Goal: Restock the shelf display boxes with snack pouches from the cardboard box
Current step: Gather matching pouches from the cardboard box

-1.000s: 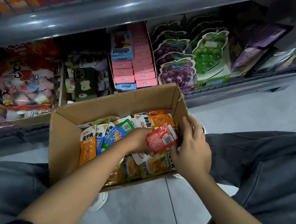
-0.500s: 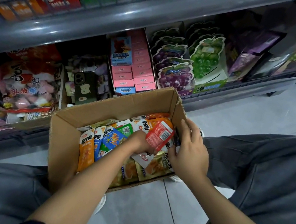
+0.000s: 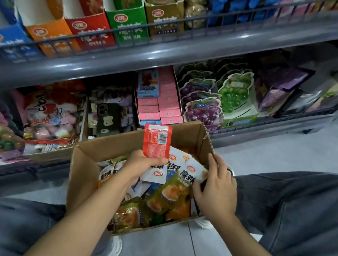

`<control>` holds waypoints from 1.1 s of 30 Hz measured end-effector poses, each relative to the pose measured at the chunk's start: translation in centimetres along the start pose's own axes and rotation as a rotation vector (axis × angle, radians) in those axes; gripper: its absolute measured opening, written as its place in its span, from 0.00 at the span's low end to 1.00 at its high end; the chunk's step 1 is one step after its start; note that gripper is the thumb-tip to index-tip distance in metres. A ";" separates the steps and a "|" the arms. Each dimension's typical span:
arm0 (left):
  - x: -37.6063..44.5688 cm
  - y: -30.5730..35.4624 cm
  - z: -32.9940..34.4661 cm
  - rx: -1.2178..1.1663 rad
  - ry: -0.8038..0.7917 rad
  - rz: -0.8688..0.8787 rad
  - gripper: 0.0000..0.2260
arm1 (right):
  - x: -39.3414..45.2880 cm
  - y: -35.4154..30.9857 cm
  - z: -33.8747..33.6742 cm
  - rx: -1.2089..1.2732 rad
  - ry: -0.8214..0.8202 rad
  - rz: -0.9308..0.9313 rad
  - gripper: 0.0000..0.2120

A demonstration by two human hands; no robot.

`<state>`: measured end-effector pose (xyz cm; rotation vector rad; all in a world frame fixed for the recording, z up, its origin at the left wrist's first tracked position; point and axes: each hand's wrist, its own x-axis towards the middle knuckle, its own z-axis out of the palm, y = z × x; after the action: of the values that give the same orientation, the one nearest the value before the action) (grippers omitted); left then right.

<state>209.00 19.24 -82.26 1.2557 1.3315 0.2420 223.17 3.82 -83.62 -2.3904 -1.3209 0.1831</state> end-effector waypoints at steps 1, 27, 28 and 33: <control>-0.3 0.4 -0.2 -0.041 0.013 0.004 0.08 | 0.1 -0.2 0.0 -0.006 0.005 0.003 0.32; -10.2 7.0 -8.8 -0.954 -0.125 0.095 0.06 | 8.1 -14.4 -8.6 0.983 -0.581 0.063 0.17; -10.2 7.0 -8.9 -0.948 -0.128 0.102 0.06 | 8.3 -14.3 -8.8 1.025 -0.614 0.068 0.18; -9.5 7.0 -9.4 -0.868 -0.057 0.124 0.05 | 8.6 -13.3 -8.1 1.239 -0.657 0.141 0.09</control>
<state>201.84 19.87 -68.96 0.5925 0.9222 0.7714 219.84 14.99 -70.17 -1.3301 -0.7958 1.4325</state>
